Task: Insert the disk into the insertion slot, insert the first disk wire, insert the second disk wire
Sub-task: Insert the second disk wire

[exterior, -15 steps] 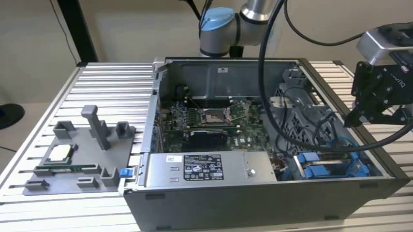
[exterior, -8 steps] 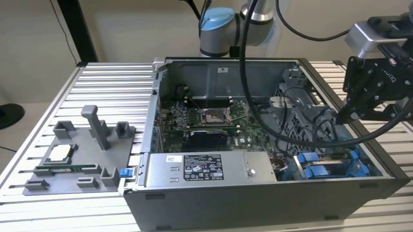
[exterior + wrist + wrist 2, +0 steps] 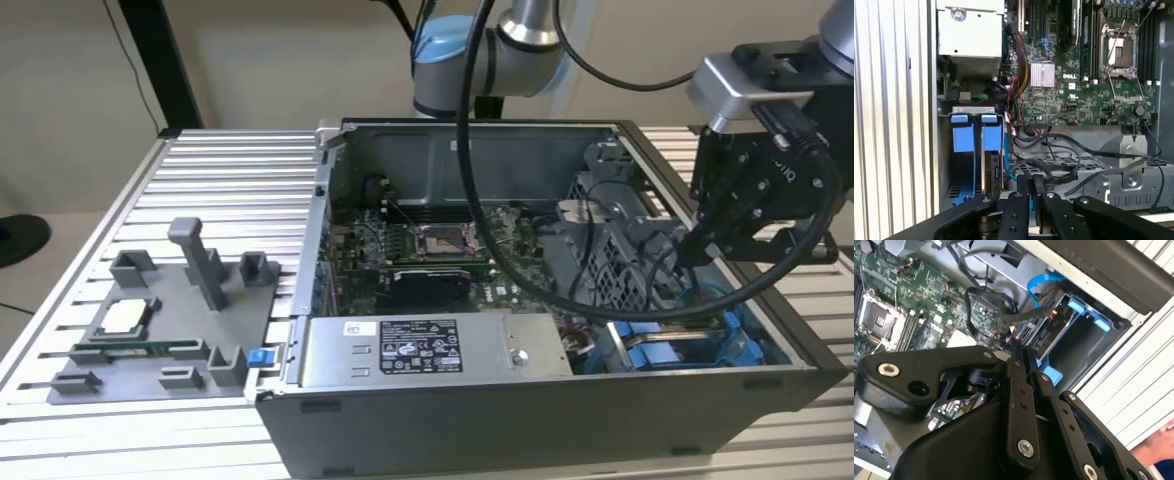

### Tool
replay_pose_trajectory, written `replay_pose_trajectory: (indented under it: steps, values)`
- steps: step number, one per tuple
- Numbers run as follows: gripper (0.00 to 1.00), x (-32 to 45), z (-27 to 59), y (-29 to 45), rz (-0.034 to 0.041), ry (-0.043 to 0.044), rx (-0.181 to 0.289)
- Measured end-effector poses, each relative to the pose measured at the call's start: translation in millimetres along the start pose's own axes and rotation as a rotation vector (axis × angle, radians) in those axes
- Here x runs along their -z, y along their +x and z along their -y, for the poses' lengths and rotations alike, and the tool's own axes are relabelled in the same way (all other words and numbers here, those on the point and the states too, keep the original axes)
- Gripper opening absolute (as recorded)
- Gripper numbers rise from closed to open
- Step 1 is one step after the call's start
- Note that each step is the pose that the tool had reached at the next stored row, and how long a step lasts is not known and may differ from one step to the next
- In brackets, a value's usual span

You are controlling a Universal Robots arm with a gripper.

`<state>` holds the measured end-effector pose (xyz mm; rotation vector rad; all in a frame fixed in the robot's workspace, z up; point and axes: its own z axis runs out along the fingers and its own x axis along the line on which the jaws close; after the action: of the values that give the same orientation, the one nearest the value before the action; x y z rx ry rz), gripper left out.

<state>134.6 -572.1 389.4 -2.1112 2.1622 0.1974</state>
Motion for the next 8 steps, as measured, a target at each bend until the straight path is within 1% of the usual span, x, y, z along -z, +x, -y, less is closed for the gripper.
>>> replay_pose_trajectory:
  steps: [8]
  values:
    - [0.00,-5.6,-1.9,9.8,-0.0009,0.0003,0.000]
